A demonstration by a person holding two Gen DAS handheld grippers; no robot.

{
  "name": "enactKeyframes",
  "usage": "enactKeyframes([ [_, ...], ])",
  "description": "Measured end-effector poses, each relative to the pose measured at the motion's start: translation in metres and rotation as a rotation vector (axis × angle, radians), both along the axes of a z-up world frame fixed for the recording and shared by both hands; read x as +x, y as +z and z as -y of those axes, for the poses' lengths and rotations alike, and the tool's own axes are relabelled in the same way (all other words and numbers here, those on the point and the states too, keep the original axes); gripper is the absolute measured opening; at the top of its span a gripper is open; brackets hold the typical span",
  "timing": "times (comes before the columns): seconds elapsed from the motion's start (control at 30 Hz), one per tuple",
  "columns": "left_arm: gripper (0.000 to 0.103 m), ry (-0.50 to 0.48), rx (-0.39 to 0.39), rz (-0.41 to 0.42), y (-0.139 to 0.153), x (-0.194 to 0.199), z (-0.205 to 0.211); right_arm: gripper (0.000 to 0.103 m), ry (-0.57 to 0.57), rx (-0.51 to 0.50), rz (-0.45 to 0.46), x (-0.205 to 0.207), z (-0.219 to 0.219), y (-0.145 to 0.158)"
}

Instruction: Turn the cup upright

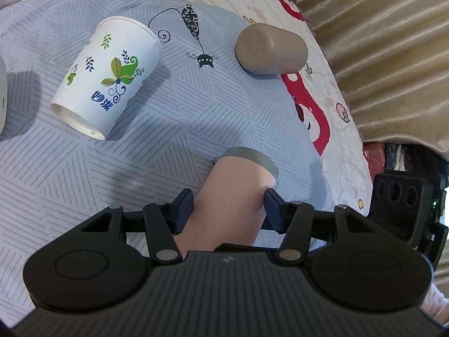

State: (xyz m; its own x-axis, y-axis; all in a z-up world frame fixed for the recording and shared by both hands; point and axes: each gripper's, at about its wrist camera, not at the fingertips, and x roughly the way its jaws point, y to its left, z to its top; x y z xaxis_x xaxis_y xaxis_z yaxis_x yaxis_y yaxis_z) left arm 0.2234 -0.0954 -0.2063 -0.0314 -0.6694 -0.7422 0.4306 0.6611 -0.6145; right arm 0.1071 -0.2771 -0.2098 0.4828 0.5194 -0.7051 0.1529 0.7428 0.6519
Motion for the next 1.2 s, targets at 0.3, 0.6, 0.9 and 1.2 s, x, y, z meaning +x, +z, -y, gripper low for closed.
enactKeyframes([
  [0.3, 0.056, 0.008, -0.001, -0.01, -0.003, -0.003, -0.004, 0.088, 0.091, -0.122, 0.015, 0.011, -0.016, 0.006],
  [0.6, 0.057, -0.028, 0.0, 0.082, 0.012, -0.021, -0.003, 0.086, 0.206, -0.221, 0.117, -0.002, -0.026, 0.017],
  [0.9, 0.058, -0.06, -0.001, 0.291, 0.028, -0.053, -0.003, 0.086, 0.313, -0.405, 0.324, -0.024, -0.039, 0.025],
  [1.2, 0.058, -0.082, 0.01, 0.468, 0.043, -0.075, 0.006, 0.084, 0.432, -0.73, 0.548, -0.042, -0.059, 0.03],
])
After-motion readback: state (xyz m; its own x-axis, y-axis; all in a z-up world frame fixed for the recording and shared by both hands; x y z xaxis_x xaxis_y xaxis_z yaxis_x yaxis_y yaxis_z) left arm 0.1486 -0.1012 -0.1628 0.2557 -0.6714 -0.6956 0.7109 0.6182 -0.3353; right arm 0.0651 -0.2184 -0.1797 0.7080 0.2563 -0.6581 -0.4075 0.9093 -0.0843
